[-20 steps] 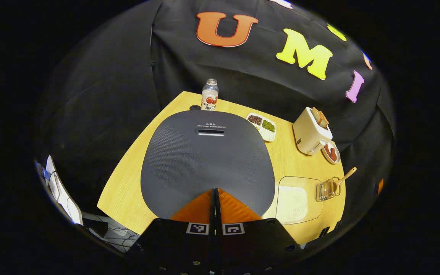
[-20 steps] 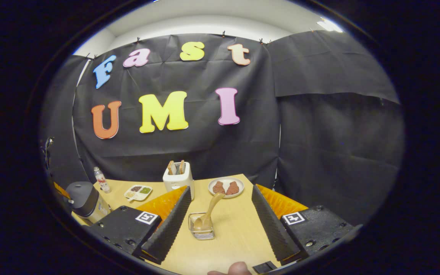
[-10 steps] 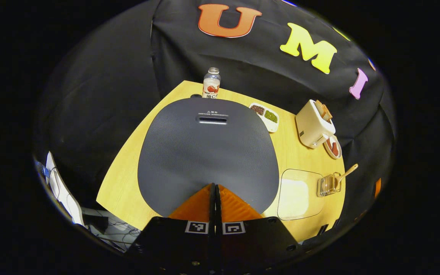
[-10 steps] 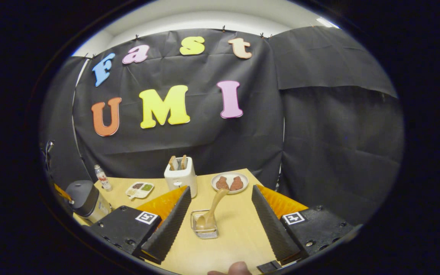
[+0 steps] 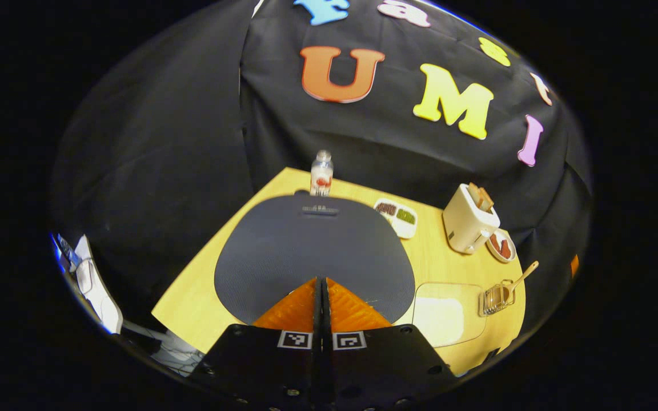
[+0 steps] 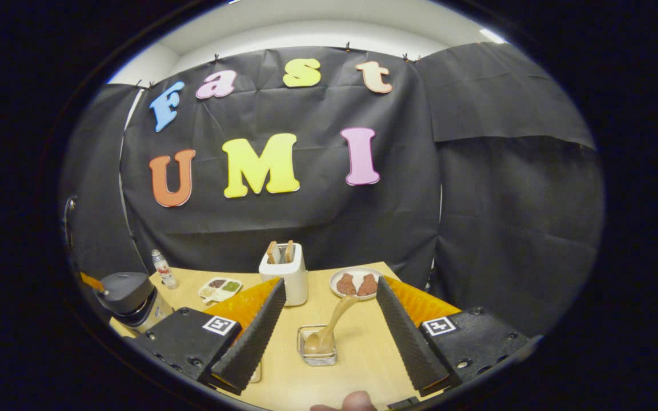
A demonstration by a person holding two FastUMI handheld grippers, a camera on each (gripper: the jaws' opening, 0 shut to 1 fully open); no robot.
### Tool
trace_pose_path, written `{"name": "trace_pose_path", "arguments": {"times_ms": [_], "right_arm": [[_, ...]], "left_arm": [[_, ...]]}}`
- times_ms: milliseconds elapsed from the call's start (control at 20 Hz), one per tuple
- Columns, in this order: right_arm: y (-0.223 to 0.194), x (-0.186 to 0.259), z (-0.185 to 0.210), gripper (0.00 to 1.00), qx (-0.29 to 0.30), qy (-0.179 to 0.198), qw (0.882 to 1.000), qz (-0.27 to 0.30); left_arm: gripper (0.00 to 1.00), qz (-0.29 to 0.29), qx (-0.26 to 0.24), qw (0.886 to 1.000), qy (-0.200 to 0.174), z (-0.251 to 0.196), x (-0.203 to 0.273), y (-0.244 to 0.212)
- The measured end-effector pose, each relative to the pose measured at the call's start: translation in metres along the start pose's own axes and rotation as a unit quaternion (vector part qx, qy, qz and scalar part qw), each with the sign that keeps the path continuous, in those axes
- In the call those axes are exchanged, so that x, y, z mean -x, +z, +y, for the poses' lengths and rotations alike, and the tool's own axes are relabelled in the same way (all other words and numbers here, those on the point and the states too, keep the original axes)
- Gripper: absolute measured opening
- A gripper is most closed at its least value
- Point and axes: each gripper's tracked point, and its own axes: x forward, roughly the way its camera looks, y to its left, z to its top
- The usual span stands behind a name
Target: Close the left gripper, press the button to open the rice cooker; take a wooden spoon from the chopstick holder with the right hand, scoop a spoonful of rice and pour it into the rice cooker, then put the wooden spoon back into the chopstick holder.
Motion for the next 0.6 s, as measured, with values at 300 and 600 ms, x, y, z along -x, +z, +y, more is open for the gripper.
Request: {"name": "trace_pose_path", "arguments": {"times_ms": [300,600], "right_arm": [[0.003,0.002,-0.002,1.00,-0.003,0.006,1.000,-0.007],[-0.007,-0.001,-0.009,1.00,-0.007,0.012,1.000,0.002]], "left_arm": [[0.00,-0.152,-0.035,0.988,0.016,-0.004,0.029,0.097],[0.00,-0.185,-0.014,0.982,0.014,-0.013,0.047,0.113]]}}
